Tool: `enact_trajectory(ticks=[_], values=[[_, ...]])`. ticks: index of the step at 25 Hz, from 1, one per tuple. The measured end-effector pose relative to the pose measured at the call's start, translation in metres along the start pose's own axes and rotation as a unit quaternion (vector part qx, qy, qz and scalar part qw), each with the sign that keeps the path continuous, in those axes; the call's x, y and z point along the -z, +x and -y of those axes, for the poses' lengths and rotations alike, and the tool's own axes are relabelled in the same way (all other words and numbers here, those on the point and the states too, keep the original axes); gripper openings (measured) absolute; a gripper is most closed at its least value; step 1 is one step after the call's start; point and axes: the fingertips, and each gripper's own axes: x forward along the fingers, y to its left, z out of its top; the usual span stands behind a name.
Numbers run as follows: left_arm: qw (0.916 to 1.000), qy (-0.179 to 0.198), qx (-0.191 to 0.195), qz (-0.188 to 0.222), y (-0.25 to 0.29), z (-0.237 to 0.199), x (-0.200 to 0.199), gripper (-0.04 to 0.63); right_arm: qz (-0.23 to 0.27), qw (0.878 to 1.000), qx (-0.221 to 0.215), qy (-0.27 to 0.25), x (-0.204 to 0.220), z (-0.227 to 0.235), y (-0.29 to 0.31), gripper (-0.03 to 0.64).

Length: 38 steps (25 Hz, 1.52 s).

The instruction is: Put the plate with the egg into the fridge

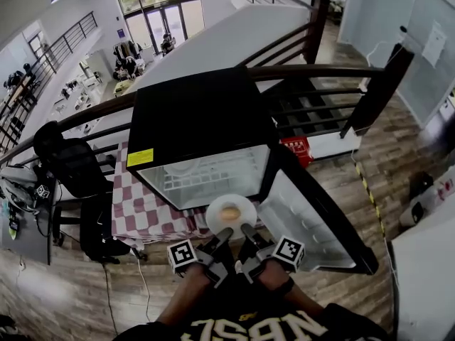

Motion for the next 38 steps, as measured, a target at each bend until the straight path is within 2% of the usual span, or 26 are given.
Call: enact_trajectory(ticks=[3,7,12,16,29,38], values=[[0.9999,0.014,0.003,-0.004,0.002,0.005,-0.014,0.058,-0.002,1.000,0.001,-0.015,0.000,-0.003,0.013,0.049],[0.9996,0.027,0.003,-0.011,0.009,0.008,-0.033,0.058,0.002,0.999,-0.024,-0.029,-0.008,-0.008,0.037,0.050],[0.9990,0.032,0.001,-0.032,0.021,0.007,-0.053,0.058,0.016,0.999,0.008,-0.051,-0.016,-0.007,0.054,0.049],[0.9985,0.029,0.003,-0.046,0.034,0.008,-0.066,0.058,0.030,0.998,-0.005,-0.061,-0.028,-0.010,0.070,0.049],[0.9944,0.055,-0.015,-0.089,0.072,0.000,-0.094,0.058,0.070,0.995,0.021,-0.070,-0.059,-0.003,0.098,0.049],[0.9934,0.052,-0.026,-0.099,0.085,-0.016,-0.116,0.058,0.083,0.993,0.036,-0.077,-0.069,0.002,0.118,0.049]])
